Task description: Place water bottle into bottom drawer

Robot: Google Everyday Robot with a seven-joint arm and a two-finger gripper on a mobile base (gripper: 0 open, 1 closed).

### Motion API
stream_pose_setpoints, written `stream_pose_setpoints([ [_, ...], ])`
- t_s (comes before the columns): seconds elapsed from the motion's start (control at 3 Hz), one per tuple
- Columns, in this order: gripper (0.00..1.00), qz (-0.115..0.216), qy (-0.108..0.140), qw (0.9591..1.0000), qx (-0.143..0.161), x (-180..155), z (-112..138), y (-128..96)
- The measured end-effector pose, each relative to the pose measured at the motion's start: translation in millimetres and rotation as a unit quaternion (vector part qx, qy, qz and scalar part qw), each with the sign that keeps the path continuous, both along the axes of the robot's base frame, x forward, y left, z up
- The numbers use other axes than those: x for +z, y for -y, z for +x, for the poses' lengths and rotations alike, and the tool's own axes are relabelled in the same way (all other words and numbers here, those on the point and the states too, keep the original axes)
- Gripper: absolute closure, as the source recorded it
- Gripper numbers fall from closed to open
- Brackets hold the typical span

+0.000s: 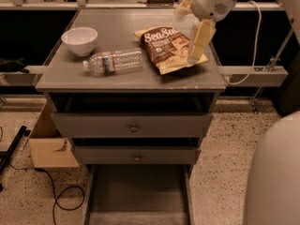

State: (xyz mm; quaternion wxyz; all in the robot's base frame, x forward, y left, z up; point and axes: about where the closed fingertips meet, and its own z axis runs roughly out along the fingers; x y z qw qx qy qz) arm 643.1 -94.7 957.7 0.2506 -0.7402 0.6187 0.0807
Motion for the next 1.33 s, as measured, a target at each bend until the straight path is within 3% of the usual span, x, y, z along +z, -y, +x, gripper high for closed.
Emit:
stream_pose_setpoints([
  [0.33, 0.0, -0.005, 0.006, 0.9994, 0.033, -10.5, 47.5, -28.5],
  [0.67, 0.0, 0.003, 0.025, 0.9993, 0.027, -6.1, 60.8, -34.1],
  [1.0, 0.0, 0.021, 0.021, 0.9994, 0.02, -15.8, 67.1, -35.0],
  [1.33, 0.0, 0.03, 0.004, 0.9991, 0.031, -32.5, 69.7, -46.7],
])
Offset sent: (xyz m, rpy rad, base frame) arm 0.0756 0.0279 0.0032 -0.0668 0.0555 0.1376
